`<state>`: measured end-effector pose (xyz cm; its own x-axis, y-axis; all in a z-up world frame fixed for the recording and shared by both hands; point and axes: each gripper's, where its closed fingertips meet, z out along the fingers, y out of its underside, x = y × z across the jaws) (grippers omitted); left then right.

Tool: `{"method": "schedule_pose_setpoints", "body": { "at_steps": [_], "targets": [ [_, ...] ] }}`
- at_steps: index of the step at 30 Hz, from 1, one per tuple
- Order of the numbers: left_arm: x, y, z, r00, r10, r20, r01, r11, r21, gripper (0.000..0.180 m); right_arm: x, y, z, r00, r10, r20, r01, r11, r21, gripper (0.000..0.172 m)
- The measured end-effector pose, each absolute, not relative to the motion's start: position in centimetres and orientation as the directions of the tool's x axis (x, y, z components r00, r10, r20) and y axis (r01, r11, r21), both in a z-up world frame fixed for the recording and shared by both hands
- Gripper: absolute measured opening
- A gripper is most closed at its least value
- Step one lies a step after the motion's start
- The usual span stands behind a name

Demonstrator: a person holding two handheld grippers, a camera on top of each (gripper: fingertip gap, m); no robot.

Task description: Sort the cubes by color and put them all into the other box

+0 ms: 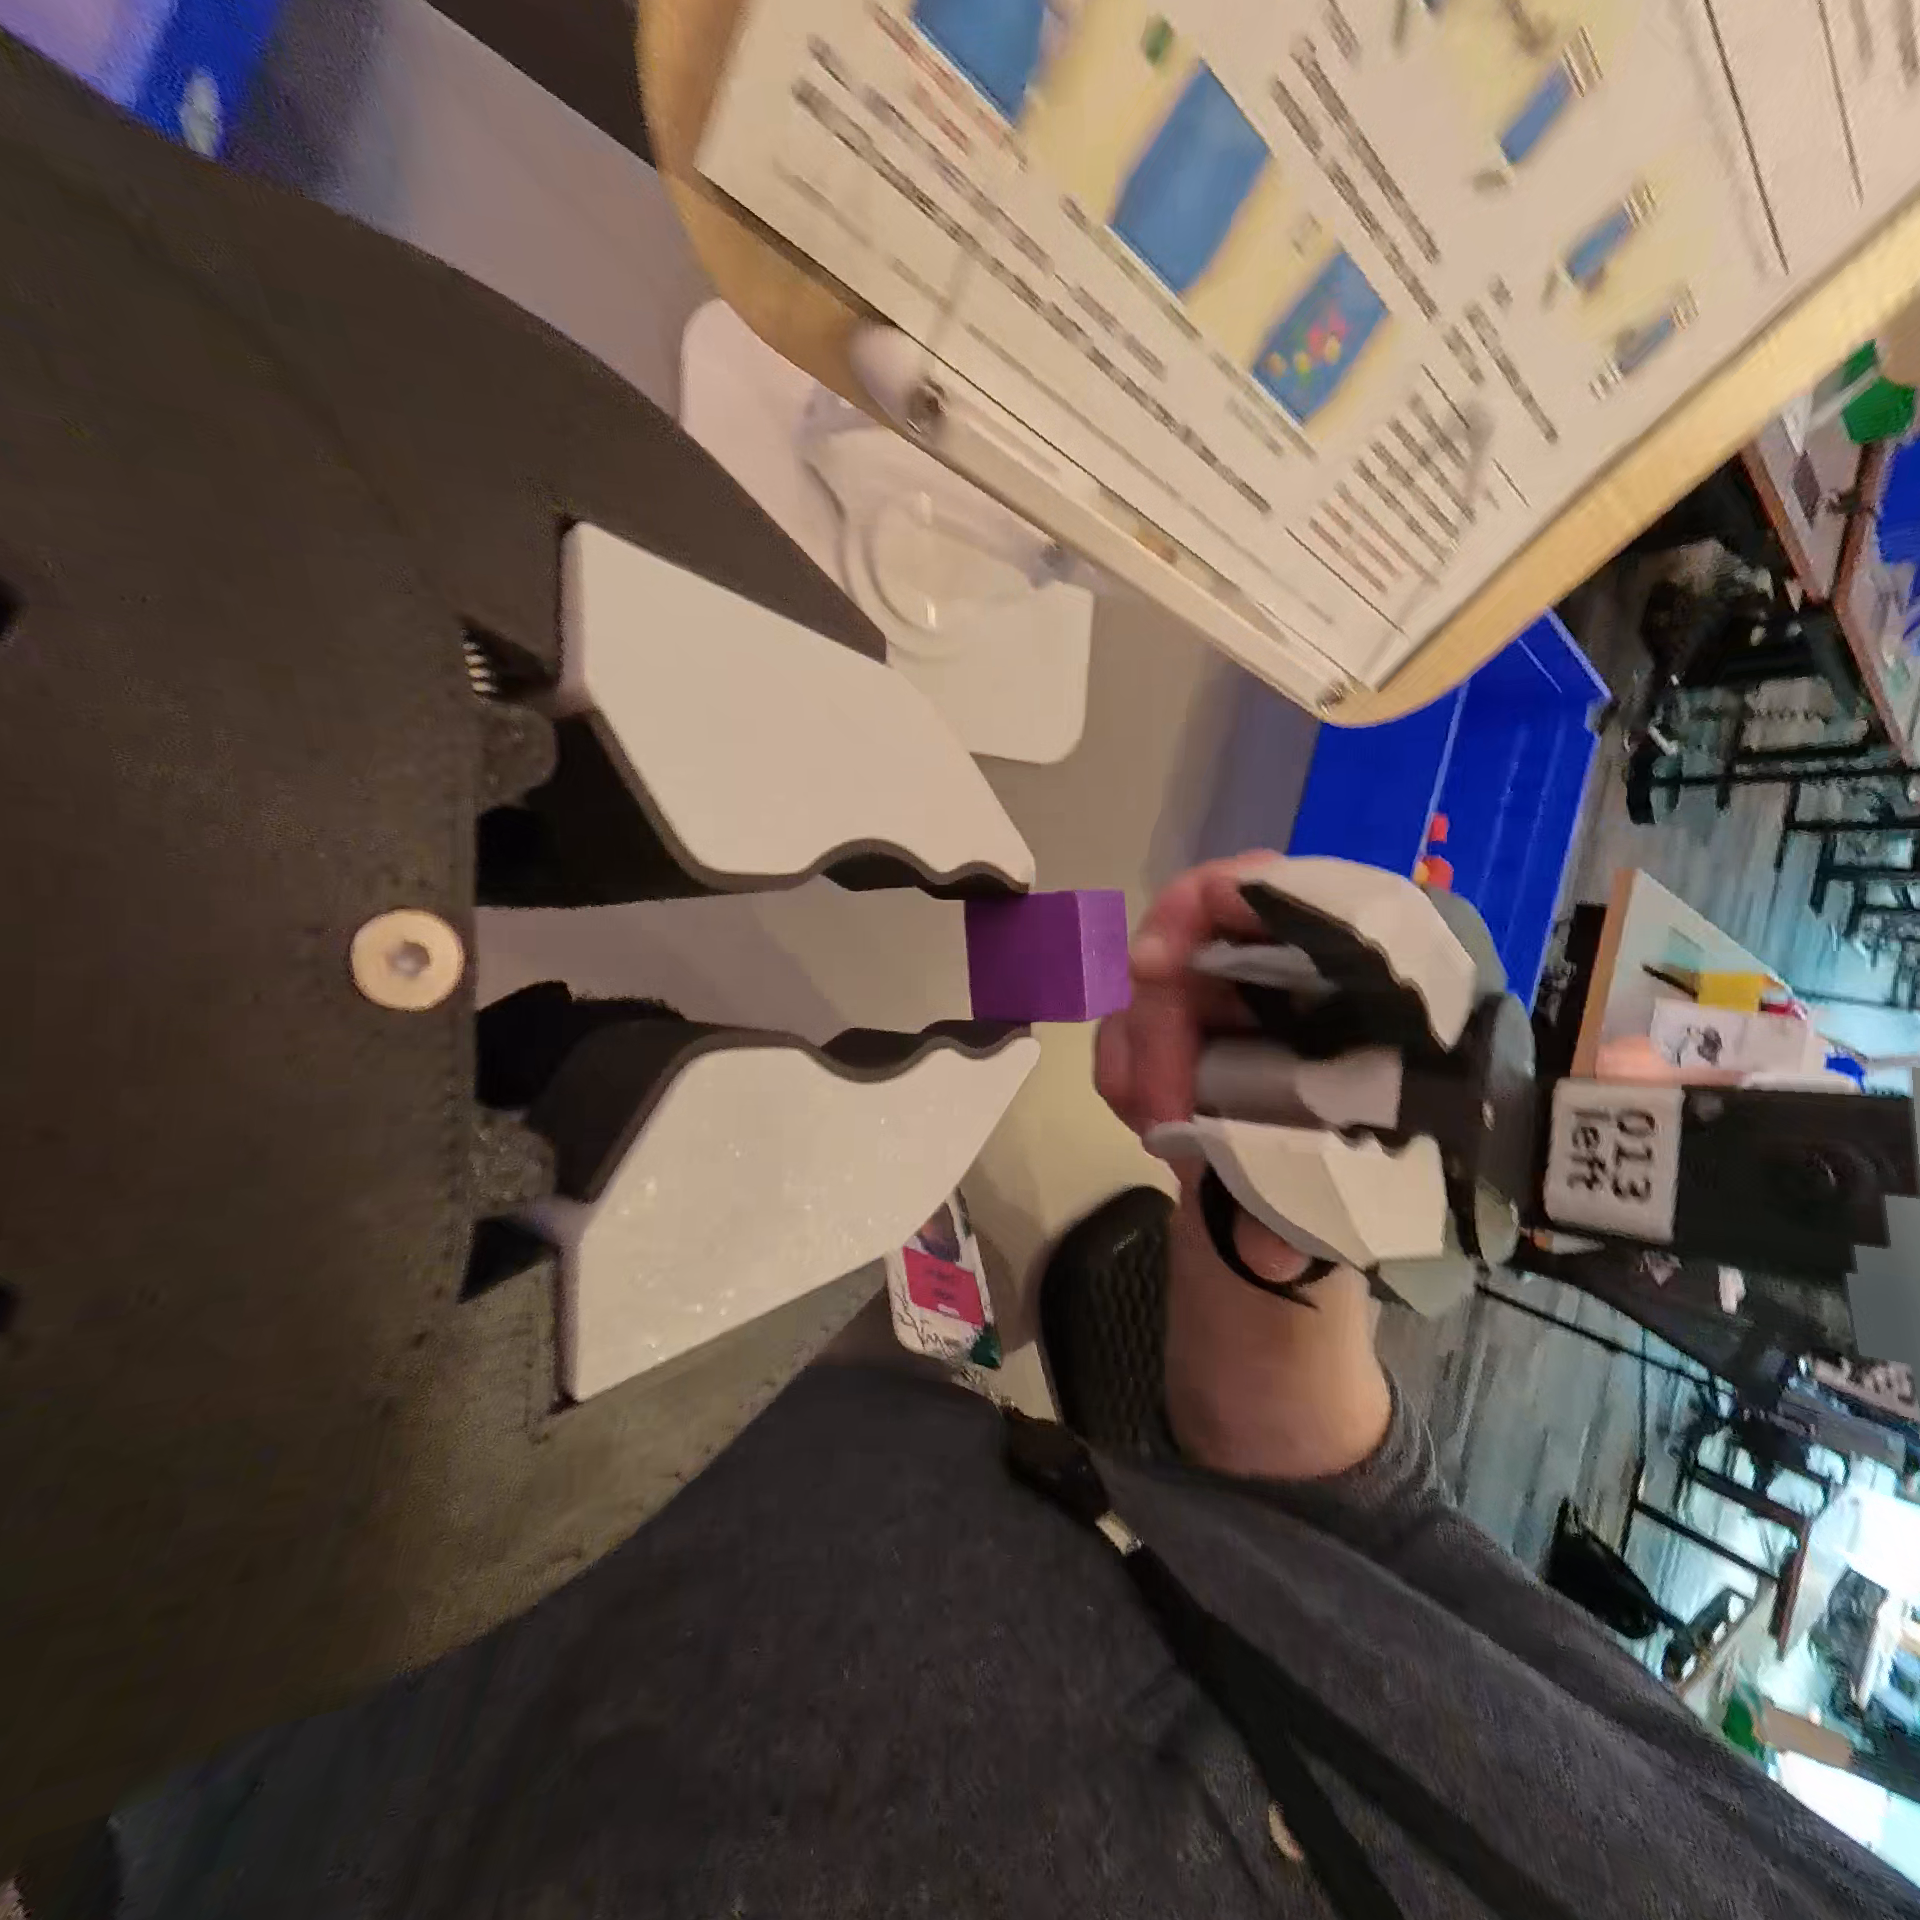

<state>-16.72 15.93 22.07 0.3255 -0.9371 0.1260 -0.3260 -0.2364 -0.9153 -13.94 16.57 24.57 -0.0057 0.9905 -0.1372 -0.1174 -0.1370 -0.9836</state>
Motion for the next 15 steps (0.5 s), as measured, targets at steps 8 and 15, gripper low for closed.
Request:
{"method": "schedule_pose_setpoints", "body": {
  "at_steps": [8, 15],
  "targets": [
    [-12.0, 14.7, 22.9, 0.195, -0.971, 0.137, -0.267, -0.187, -0.945, 0.022, -13.5, 15.3, 24.7, -0.059, 0.984, -0.169, -0.150, -0.176, -0.973, 0.031],
    [-10.5, 14.7, 23.2, 0.138, -0.972, 0.192, -0.195, -0.216, -0.957, 0.022, -12.0, 15.0, 25.0, -0.077, 0.975, -0.206, -0.183, -0.217, -0.959, 0.022]
  ]
}}
